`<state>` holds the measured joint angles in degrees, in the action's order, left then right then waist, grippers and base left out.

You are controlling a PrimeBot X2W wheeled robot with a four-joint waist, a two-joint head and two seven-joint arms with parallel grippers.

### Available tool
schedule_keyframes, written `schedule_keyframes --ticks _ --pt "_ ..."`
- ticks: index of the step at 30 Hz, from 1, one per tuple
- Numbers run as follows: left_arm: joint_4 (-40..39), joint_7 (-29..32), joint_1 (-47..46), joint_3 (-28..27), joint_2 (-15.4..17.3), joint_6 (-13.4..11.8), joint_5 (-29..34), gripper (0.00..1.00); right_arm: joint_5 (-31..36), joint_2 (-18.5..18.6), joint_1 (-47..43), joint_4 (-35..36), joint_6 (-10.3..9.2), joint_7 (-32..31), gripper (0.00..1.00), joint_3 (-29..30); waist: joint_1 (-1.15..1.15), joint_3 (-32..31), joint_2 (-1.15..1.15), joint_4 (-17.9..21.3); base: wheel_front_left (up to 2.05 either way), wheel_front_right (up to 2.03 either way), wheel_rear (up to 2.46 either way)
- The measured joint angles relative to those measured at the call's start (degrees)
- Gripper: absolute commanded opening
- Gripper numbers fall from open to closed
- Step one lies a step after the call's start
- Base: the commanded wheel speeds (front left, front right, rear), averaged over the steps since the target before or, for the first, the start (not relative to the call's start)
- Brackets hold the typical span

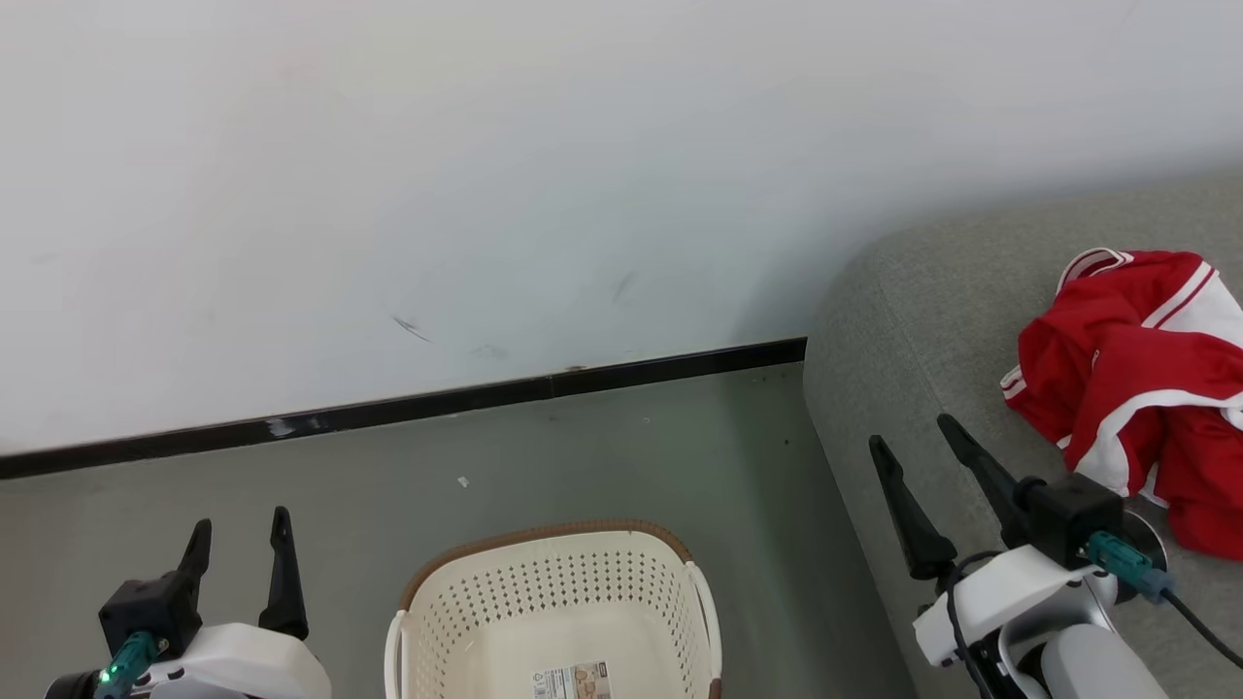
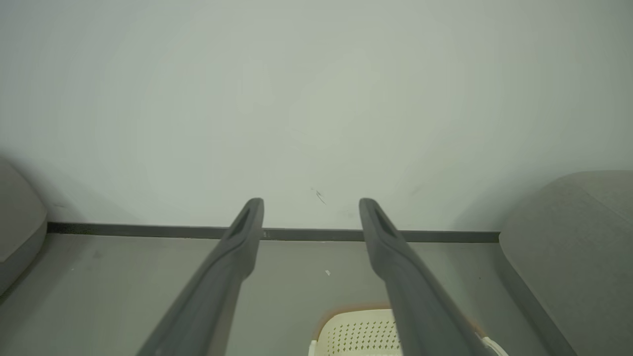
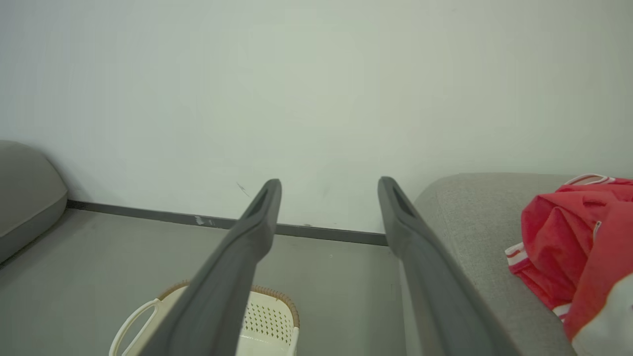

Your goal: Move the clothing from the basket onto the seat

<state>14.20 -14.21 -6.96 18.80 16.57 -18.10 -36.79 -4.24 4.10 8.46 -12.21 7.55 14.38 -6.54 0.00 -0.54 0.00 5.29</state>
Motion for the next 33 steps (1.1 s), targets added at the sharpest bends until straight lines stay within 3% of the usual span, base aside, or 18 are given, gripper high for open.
schedule_keyframes --ticks 16,33 --pt "-2.63 -0.01 3.57 -0.71 0.0 -0.4 0.63 1.0 0.78 -1.15 -7.01 3.13 0.0 0.0 1.0 3.68 0.0 -2.61 0.0 -2.12 0.0 0.0 0.0" --pt "-4.87 -0.01 4.36 -1.08 -0.23 -0.41 1.2 1.0 0.8 -1.6 -7.64 6.04 0.0 0.0 1.0 4.31 0.0 -1.49 0.0 -1.62 0.0 0.0 0.0"
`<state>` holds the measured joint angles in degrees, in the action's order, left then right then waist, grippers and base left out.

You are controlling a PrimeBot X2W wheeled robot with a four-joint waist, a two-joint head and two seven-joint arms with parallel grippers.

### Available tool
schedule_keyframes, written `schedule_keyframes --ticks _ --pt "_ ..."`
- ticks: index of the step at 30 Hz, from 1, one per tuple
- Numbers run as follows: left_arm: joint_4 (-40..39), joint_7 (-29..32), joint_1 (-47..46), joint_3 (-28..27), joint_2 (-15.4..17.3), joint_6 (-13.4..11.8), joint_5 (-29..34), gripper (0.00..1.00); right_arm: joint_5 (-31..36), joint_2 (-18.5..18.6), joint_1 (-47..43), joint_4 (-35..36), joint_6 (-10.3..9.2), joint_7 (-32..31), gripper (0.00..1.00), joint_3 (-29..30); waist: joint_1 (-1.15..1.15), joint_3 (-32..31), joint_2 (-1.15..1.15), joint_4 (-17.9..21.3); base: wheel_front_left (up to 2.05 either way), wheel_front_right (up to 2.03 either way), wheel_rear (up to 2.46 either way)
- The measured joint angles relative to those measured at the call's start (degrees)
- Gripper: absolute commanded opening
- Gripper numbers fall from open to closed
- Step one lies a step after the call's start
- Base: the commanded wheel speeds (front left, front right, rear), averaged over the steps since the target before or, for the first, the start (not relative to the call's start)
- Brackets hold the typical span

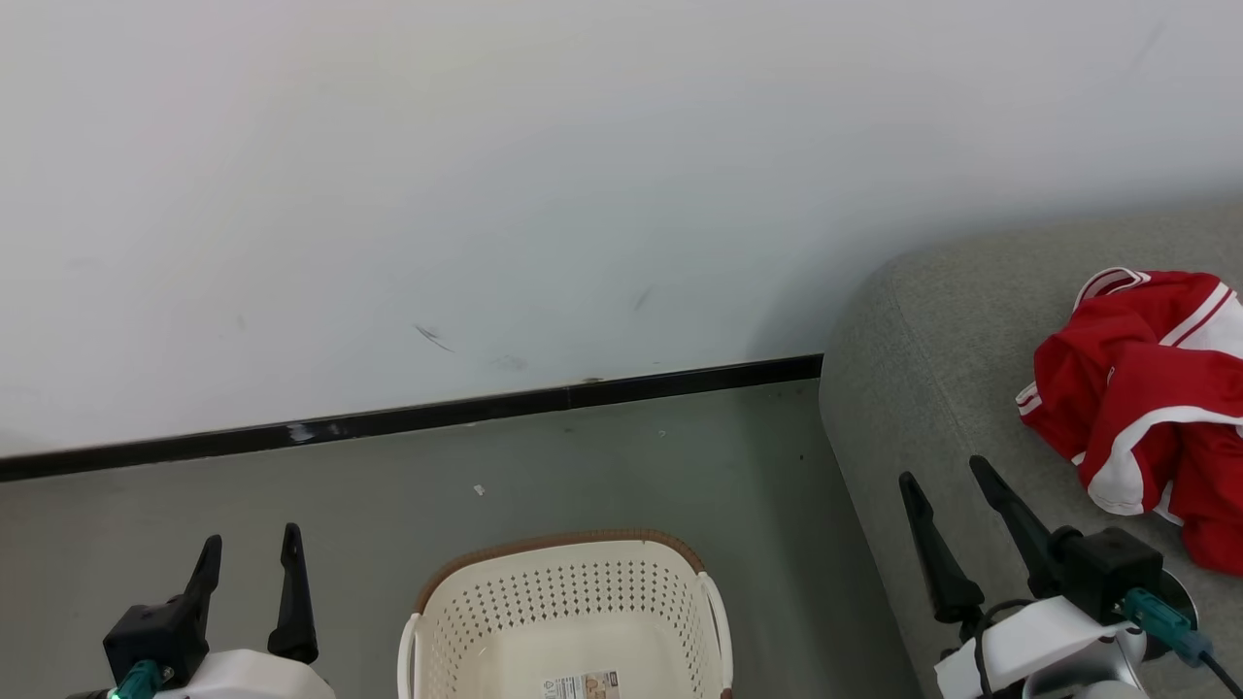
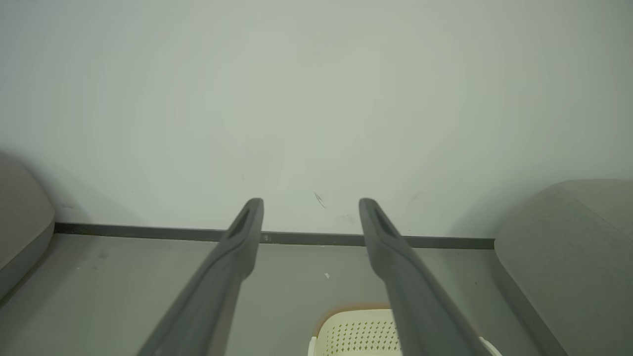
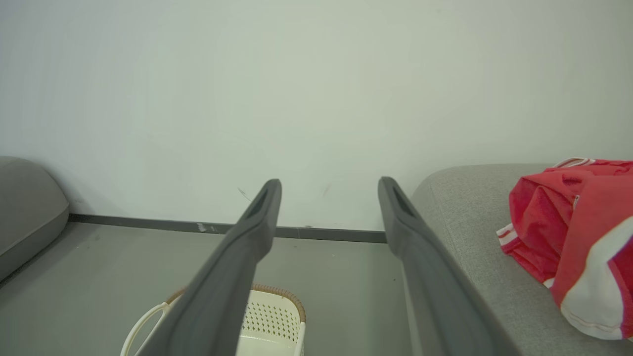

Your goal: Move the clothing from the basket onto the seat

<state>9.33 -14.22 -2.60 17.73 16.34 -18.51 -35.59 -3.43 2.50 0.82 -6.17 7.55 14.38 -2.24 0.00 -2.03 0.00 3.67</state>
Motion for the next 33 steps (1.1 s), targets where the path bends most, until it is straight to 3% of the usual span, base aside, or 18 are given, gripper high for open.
schedule_keyframes --ticks 21,22,28,33 --pt "-0.42 -0.07 0.93 -1.1 0.49 -0.62 1.53 1.0 -1.22 -0.02 -0.61 0.58 -0.01 0.0 1.0 0.02 0.0 0.78 0.0 -0.7 0.0 0.0 0.0" --pt "-0.29 -0.04 0.93 -1.07 0.42 -0.75 1.72 0.0 -1.21 -0.05 -0.63 0.44 0.0 -0.01 0.0 -0.02 0.0 0.8 0.0 -0.73 0.0 0.0 0.0" --pt "2.75 0.1 2.77 0.37 -3.02 -0.64 1.7 0.0 -1.21 -0.74 -3.15 -3.1 0.0 -0.19 0.0 -0.64 0.0 0.81 0.0 -0.74 0.0 0.0 0.0" --pt "2.69 0.85 3.18 -0.45 -3.49 -0.16 -0.63 0.0 -3.44 -0.77 -4.08 -3.01 0.0 -0.2 0.0 -1.14 0.0 0.85 0.0 -0.78 0.0 0.0 0.0"
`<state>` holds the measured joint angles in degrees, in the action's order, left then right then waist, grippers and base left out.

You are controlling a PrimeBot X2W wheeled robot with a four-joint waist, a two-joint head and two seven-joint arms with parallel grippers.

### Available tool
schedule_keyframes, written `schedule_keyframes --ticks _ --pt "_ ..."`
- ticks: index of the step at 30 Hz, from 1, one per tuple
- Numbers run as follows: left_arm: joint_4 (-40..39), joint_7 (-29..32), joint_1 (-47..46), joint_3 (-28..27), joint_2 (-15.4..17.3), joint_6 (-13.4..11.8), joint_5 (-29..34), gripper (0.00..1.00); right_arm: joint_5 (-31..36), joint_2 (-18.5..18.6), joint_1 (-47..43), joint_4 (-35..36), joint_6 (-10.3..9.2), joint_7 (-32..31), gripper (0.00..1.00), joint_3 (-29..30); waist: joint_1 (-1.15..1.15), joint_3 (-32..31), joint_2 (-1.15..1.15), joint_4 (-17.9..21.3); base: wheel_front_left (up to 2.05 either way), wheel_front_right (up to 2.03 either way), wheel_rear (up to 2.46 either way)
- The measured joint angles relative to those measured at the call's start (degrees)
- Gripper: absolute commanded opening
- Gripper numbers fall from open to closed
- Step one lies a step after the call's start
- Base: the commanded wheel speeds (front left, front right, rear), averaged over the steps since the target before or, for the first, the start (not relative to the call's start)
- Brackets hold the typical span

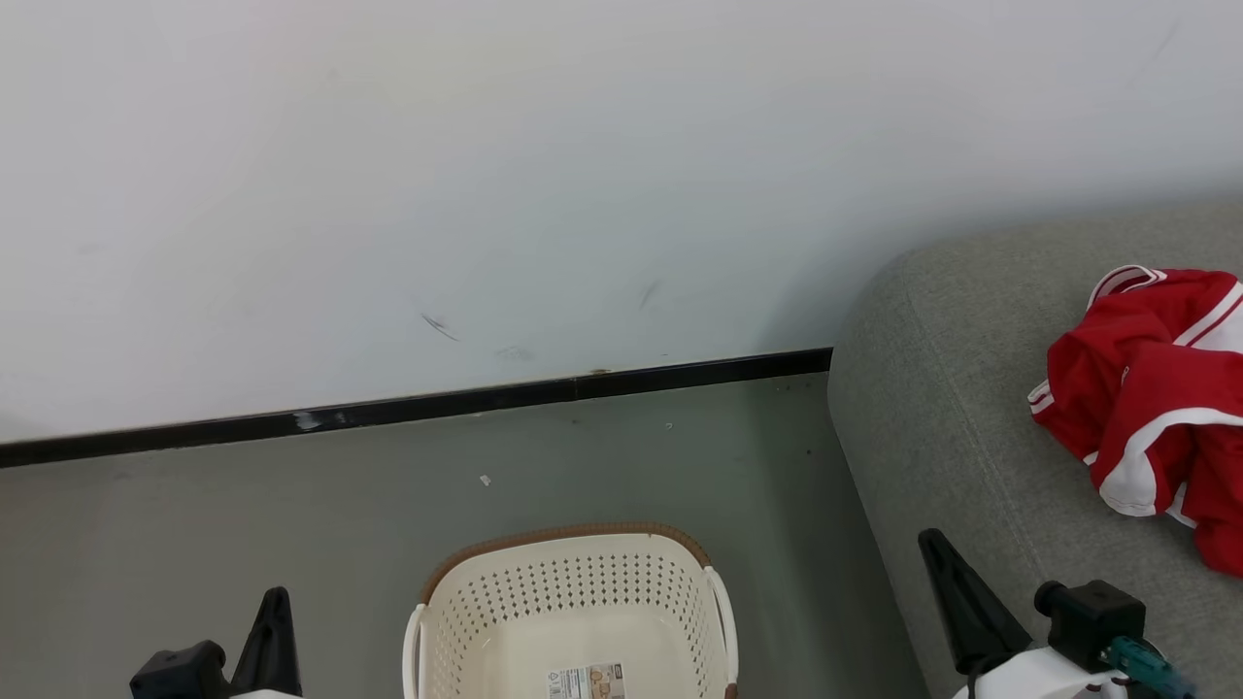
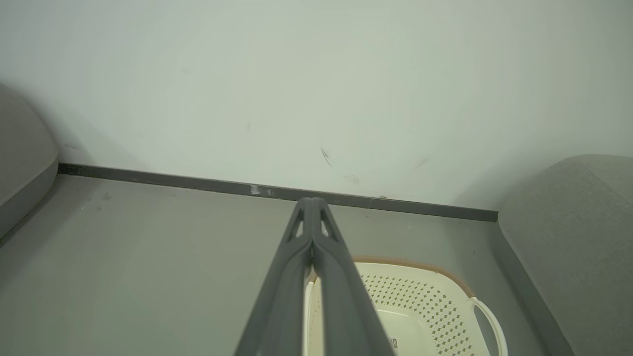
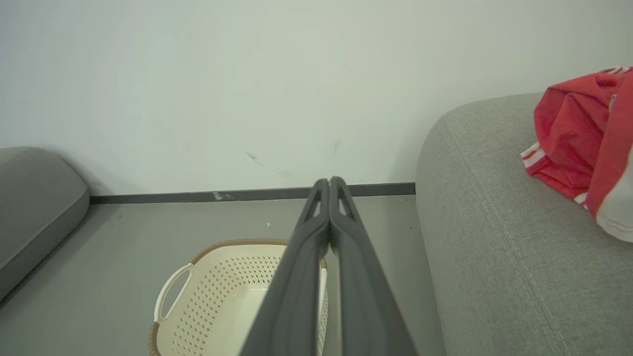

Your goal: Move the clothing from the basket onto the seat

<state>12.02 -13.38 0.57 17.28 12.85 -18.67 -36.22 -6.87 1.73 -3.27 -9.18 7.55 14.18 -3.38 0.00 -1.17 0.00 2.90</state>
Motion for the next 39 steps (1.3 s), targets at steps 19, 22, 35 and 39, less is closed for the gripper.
schedule_keyframes --ticks 19,22,35,39 --pt "-0.81 3.78 -0.01 -3.81 -1.97 4.08 -10.77 0.0 -18.0 -0.01 -0.62 1.65 0.0 -1.69 0.0 0.6 -0.17 0.2 0.0 -0.65 0.0 0.0 0.0" --pt "-0.87 4.32 -0.01 -4.46 -2.22 4.79 -12.37 0.0 -20.76 0.05 -0.6 1.56 0.0 -2.22 0.0 0.74 -0.28 0.16 0.0 -0.75 0.0 0.0 0.0" --pt "-1.16 7.13 -0.02 -7.58 -3.8 7.84 -20.42 0.0 -34.04 1.19 0.09 0.75 -0.02 -4.88 0.0 1.33 -0.5 -0.01 0.0 -1.19 0.0 0.0 0.0" --pt "-1.19 7.87 -0.04 -8.44 -4.2 8.82 -22.86 0.0 -37.74 1.74 0.24 0.11 -0.03 -5.65 0.0 1.56 -0.48 0.02 0.0 -1.31 0.0 0.0 0.0"
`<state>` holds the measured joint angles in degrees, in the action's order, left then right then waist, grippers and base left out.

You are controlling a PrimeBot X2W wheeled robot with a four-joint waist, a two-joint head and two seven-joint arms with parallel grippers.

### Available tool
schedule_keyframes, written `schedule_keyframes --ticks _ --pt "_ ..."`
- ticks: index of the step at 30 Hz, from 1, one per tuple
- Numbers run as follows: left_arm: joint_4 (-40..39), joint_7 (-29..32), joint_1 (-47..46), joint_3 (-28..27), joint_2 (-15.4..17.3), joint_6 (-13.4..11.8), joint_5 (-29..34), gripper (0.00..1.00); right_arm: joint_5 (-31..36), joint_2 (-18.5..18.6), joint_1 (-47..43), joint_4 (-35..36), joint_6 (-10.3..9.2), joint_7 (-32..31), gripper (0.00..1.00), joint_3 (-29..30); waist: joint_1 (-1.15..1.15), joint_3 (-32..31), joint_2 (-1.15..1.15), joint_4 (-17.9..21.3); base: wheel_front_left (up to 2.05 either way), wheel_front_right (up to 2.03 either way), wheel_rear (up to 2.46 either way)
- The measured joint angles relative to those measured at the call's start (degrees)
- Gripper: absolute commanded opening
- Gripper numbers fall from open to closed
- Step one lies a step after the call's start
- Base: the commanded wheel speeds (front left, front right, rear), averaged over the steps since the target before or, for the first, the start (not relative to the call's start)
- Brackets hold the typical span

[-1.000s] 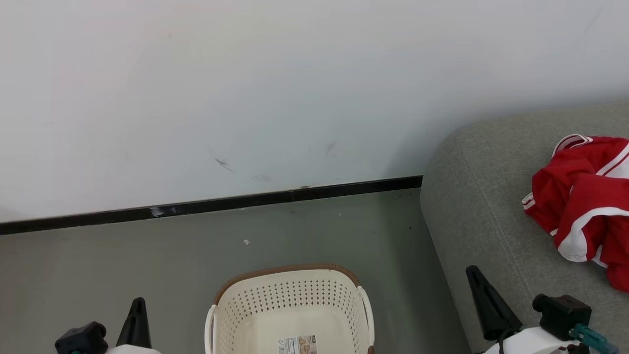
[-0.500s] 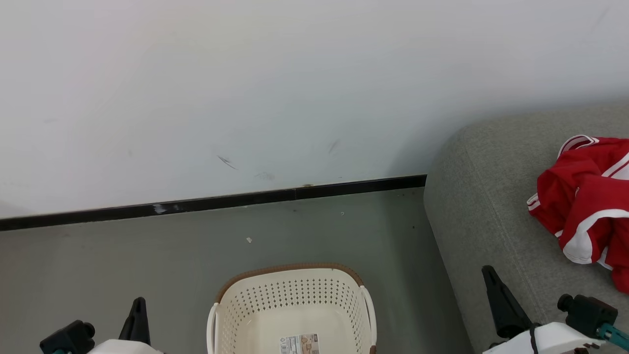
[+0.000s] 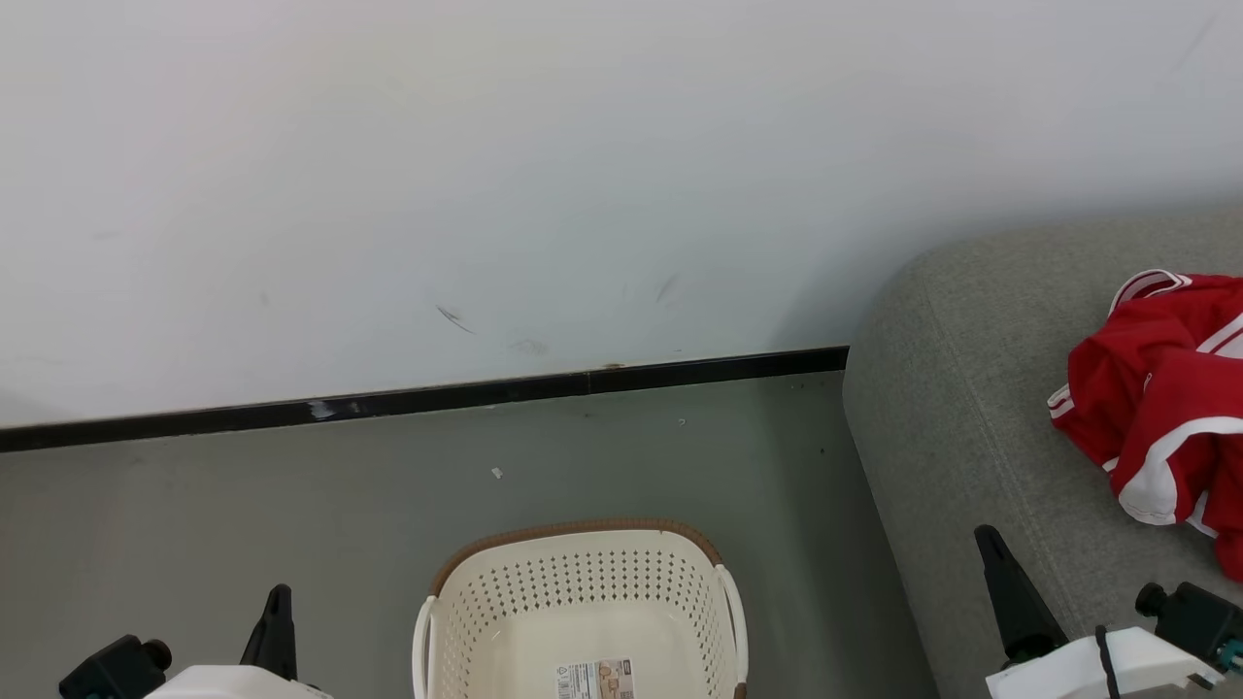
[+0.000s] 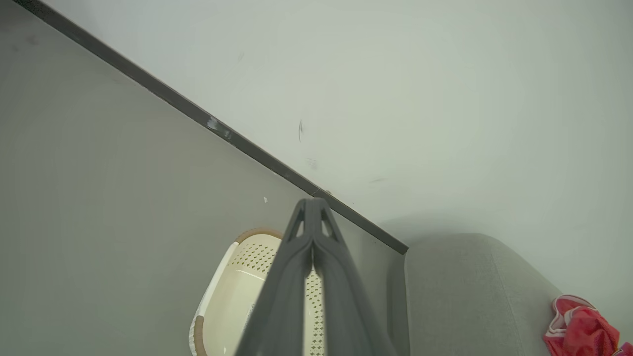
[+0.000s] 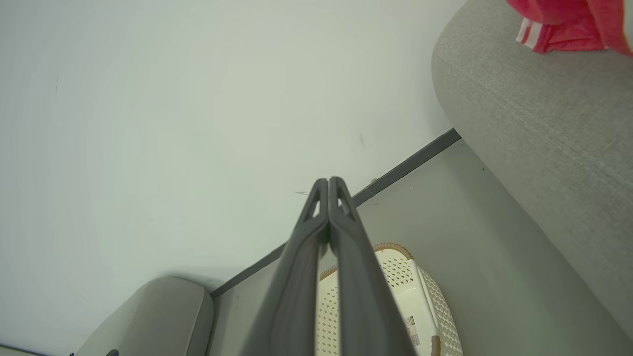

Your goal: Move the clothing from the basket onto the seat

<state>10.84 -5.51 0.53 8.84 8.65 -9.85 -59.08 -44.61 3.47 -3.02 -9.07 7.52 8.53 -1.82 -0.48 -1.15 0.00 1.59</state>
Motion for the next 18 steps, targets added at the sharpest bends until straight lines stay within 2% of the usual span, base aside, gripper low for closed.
schedule_keyframes --ticks 18 --pt "0.05 3.53 -0.38 -4.05 -1.93 4.04 -10.39 0.0 -17.0 1.14 2.3 -2.08 -0.02 -2.67 0.0 0.69 0.39 0.53 0.0 -0.51 0.0 0.0 0.0"
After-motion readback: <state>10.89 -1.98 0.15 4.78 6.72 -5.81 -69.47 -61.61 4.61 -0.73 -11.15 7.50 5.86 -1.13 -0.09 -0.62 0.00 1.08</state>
